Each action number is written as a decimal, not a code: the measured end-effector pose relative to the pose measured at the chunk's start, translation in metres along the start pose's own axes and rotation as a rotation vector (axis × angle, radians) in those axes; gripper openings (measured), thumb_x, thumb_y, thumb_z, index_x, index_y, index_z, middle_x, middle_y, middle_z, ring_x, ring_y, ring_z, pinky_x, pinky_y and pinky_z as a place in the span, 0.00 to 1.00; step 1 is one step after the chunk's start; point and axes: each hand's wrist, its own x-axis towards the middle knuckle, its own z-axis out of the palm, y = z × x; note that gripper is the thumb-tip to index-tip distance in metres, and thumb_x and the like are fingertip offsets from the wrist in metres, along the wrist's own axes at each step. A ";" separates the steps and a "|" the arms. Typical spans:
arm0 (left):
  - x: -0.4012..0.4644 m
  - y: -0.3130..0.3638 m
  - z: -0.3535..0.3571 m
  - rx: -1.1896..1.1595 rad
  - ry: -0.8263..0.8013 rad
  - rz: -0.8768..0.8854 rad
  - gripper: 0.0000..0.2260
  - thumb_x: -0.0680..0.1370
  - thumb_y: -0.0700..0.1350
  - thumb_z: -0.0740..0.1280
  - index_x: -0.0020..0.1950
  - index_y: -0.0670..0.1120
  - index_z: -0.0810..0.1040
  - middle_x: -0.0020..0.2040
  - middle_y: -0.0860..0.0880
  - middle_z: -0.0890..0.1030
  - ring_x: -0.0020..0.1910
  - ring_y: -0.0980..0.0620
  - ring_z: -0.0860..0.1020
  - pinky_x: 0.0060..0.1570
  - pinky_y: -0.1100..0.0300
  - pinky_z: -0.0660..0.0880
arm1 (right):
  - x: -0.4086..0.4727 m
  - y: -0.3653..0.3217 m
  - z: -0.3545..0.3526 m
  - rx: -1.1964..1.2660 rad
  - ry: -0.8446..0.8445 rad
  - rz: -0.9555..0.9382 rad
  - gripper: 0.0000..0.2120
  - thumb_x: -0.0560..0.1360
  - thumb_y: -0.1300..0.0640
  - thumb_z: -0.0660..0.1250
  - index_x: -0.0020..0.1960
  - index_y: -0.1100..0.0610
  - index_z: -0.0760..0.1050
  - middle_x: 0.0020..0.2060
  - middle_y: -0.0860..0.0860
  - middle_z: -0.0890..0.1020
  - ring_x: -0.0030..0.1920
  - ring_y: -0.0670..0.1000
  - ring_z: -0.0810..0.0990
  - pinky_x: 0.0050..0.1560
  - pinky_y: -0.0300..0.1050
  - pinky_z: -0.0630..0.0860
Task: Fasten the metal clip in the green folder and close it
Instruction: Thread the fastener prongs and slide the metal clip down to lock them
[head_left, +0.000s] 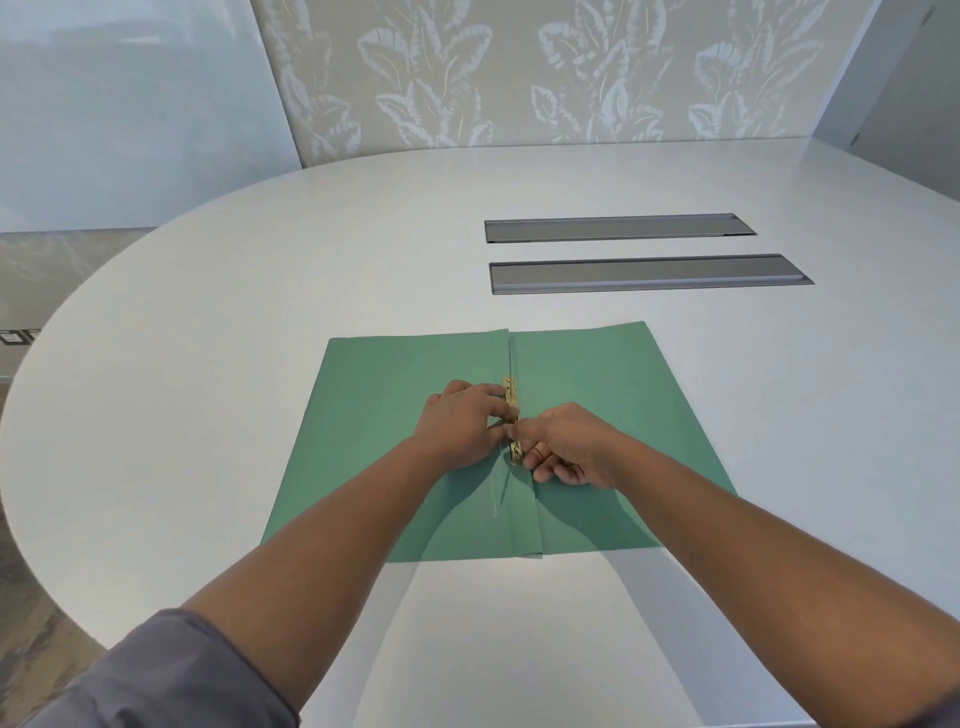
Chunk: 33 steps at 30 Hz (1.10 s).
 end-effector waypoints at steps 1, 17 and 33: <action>0.000 0.000 0.000 -0.006 -0.001 -0.004 0.15 0.78 0.61 0.66 0.63 0.63 0.80 0.74 0.61 0.71 0.73 0.47 0.65 0.67 0.46 0.64 | 0.000 0.000 -0.001 -0.008 -0.011 -0.002 0.15 0.71 0.47 0.76 0.45 0.58 0.78 0.32 0.53 0.83 0.26 0.48 0.79 0.24 0.34 0.66; -0.002 0.004 0.002 -0.059 0.032 -0.045 0.15 0.76 0.62 0.68 0.62 0.62 0.81 0.73 0.62 0.72 0.72 0.49 0.65 0.66 0.47 0.64 | -0.009 0.025 0.013 -0.357 0.213 -0.362 0.13 0.70 0.67 0.66 0.30 0.57 0.80 0.20 0.42 0.74 0.22 0.42 0.68 0.27 0.38 0.66; -0.001 0.005 0.003 -0.055 0.024 -0.057 0.14 0.76 0.61 0.68 0.60 0.62 0.81 0.73 0.63 0.72 0.73 0.51 0.65 0.67 0.48 0.64 | -0.023 0.028 0.047 -0.665 0.299 -0.405 0.15 0.77 0.64 0.60 0.32 0.57 0.66 0.29 0.52 0.71 0.32 0.57 0.70 0.29 0.44 0.62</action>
